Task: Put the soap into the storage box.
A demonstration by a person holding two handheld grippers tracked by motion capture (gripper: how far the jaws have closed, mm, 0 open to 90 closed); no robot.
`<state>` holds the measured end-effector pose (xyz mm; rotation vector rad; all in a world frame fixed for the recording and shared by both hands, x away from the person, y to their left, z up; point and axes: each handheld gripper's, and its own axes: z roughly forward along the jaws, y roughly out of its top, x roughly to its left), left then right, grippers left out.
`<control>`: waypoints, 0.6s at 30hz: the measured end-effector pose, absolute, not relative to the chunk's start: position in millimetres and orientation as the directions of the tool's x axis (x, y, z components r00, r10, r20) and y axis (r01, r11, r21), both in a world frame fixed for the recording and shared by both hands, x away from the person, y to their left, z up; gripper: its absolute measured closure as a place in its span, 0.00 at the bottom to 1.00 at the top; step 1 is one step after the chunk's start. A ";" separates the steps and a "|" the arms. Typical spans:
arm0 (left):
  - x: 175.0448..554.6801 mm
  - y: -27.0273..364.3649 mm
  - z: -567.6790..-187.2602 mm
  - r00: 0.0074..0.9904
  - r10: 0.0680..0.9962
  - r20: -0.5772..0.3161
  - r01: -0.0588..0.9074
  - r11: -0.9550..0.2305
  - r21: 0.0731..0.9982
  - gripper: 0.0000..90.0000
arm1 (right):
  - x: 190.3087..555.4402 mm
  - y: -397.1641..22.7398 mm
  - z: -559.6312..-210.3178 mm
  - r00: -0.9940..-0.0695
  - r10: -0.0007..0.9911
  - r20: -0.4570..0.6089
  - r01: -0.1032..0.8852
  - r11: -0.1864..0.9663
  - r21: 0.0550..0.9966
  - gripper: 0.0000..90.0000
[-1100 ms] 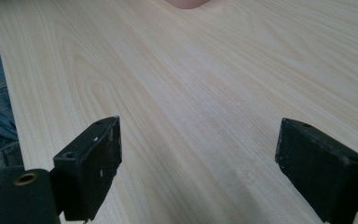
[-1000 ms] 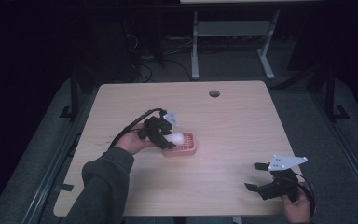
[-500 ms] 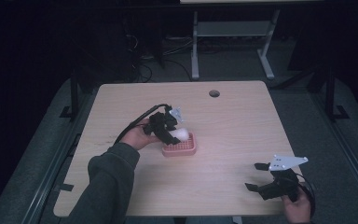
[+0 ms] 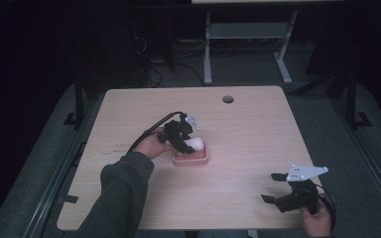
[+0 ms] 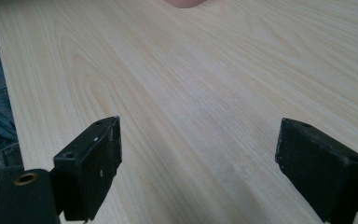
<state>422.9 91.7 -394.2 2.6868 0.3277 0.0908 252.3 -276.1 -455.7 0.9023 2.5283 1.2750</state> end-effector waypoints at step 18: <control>434.4 86.7 -418.0 0.968 0.247 -0.036 0.242 -0.891 0.385 0.54 | 252.8 -276.2 -456.5 -0.804 0.582 0.119 0.441 0.451 0.776 0.16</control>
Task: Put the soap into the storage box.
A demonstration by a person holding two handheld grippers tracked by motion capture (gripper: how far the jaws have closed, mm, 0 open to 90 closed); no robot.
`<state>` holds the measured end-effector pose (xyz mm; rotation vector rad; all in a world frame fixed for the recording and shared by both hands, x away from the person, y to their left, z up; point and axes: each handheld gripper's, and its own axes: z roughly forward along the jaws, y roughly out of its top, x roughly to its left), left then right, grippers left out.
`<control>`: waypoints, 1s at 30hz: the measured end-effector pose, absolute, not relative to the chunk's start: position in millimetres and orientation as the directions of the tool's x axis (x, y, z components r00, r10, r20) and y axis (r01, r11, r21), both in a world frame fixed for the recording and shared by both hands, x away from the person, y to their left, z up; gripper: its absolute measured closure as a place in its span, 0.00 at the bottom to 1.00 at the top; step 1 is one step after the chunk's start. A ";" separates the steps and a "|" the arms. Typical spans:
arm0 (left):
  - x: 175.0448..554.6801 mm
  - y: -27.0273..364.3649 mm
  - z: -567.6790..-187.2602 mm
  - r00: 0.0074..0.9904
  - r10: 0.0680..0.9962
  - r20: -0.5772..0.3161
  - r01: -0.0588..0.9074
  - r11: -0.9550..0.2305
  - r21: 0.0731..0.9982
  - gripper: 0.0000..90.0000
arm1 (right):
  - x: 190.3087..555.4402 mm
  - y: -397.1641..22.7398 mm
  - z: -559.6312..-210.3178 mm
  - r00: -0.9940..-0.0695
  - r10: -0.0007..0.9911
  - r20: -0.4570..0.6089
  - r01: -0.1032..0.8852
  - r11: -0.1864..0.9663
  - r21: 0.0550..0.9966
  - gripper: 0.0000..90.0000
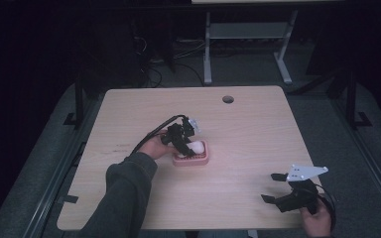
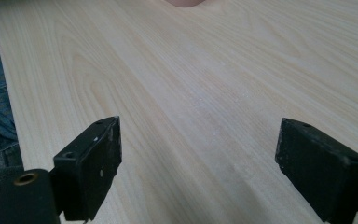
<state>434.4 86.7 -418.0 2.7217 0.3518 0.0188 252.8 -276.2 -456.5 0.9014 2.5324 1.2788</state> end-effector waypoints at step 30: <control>435.3 83.4 -423.7 0.969 0.246 -0.031 0.240 -0.899 0.366 0.54 | 252.0 -275.9 -456.1 -0.803 0.584 0.119 0.443 0.451 0.775 0.16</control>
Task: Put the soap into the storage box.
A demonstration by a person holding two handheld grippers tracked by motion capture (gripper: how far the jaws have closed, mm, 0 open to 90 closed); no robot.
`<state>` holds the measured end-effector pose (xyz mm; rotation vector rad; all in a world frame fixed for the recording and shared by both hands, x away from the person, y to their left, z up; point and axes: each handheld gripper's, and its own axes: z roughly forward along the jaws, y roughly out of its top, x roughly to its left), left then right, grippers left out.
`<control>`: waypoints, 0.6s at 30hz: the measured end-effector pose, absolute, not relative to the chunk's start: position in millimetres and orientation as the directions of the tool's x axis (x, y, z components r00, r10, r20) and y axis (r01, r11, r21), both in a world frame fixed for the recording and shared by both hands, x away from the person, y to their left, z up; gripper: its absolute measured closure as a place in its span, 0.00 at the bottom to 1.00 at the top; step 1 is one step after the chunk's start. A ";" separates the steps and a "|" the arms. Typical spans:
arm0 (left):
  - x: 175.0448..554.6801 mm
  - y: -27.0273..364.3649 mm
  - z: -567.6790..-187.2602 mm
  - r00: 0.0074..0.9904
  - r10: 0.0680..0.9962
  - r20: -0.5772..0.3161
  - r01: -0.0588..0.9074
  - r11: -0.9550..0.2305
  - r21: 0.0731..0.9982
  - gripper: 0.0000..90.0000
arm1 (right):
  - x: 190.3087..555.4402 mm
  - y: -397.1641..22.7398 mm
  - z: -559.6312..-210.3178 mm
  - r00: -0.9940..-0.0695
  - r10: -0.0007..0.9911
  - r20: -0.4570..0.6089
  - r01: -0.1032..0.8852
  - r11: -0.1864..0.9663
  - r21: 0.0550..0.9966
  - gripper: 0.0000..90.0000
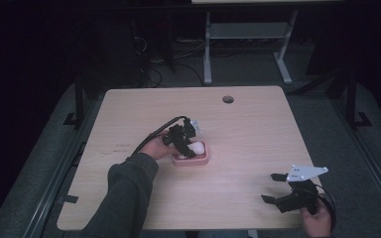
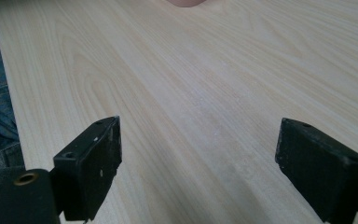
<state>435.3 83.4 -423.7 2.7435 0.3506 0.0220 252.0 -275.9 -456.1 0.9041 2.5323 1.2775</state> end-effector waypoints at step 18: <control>427.5 88.4 -412.0 0.970 0.245 -0.004 0.226 -0.891 0.394 0.47 | 252.2 -274.1 -456.0 -0.805 0.582 0.118 0.443 0.455 0.773 0.16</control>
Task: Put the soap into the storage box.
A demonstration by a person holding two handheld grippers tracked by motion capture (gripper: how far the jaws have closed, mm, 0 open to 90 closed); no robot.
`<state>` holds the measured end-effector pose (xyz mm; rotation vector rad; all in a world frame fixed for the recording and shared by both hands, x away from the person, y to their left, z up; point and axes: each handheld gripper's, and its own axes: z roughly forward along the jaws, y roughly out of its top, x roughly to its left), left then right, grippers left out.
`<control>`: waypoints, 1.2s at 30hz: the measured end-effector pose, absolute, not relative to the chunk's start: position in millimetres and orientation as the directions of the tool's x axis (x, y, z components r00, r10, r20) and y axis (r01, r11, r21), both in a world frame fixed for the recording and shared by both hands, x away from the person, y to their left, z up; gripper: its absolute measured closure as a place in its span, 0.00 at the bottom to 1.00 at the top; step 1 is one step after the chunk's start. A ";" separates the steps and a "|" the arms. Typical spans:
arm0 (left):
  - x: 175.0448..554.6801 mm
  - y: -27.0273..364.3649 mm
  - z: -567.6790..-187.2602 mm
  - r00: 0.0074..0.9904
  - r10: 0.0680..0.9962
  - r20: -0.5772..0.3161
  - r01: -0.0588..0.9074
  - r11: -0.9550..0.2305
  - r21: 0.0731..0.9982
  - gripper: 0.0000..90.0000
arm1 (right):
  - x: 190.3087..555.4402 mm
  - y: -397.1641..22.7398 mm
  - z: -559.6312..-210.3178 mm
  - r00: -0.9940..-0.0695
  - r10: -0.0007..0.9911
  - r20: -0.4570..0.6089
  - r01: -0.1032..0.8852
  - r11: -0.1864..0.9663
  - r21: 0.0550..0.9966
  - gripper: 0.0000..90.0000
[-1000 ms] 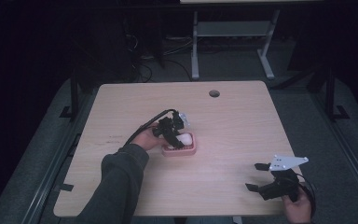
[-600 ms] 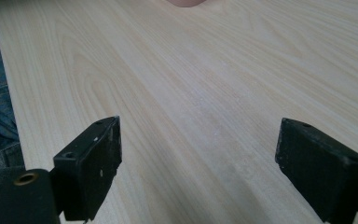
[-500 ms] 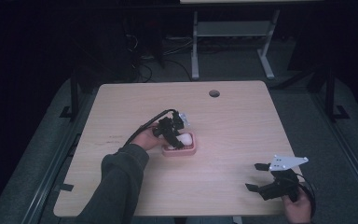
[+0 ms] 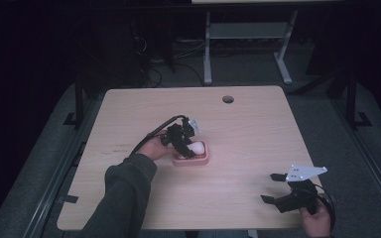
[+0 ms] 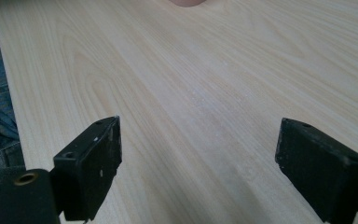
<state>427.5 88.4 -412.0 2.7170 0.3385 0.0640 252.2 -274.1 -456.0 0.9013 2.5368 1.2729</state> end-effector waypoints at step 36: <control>408.0 119.2 -391.7 0.954 0.300 0.013 0.261 -0.850 0.457 0.40 | 252.9 -271.9 -455.6 -0.801 0.587 0.112 0.445 0.461 0.768 0.16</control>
